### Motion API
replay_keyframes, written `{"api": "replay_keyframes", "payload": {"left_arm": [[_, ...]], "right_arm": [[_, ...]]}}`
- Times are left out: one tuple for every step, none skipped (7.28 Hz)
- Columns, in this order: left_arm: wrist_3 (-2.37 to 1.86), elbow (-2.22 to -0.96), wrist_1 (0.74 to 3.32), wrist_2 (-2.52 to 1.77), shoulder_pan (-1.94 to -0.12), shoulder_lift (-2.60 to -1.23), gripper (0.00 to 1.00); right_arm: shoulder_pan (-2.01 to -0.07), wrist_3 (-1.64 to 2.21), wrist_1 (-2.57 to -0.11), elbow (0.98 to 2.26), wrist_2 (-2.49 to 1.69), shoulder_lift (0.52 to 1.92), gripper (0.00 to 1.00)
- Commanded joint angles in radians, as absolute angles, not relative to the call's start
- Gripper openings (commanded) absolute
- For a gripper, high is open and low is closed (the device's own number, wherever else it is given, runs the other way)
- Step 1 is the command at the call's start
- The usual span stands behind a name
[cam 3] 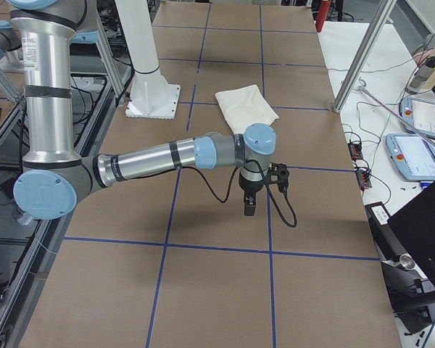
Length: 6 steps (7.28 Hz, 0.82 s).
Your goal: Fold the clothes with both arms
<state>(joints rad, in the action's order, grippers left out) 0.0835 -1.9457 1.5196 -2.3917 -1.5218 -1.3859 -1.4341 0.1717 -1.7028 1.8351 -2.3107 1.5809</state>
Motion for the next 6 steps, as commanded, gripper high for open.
{"api": "replay_keyframes", "payload": {"left_arm": [[0.083, -1.968, 1.506, -2.398, -1.522, -1.364, 1.0], [0.084, -1.97, 1.506, -2.405, -1.517, -1.376, 1.0], [0.084, -1.97, 1.515, -2.411, -1.519, -1.374, 1.0], [0.086, -1.968, 1.522, -2.413, -1.517, -1.376, 1.0], [0.084, -1.976, 1.523, -2.408, -1.519, -1.379, 1.0], [0.086, -1.973, 1.551, -2.414, -1.517, -1.381, 1.0]], "right_arm": [[-1.428, 0.173, -1.701, 1.836, -2.319, 1.582, 1.0], [-1.427, 0.173, -1.7, 1.839, -2.319, 1.58, 1.0], [-1.424, 0.173, -1.7, 1.838, -2.318, 1.58, 1.0], [-1.424, 0.173, -1.701, 1.838, -2.325, 1.582, 1.0], [-1.424, 0.172, -1.698, 1.838, -2.327, 1.578, 1.0], [-1.424, 0.173, -1.669, 1.829, -2.326, 1.577, 1.0]]}}
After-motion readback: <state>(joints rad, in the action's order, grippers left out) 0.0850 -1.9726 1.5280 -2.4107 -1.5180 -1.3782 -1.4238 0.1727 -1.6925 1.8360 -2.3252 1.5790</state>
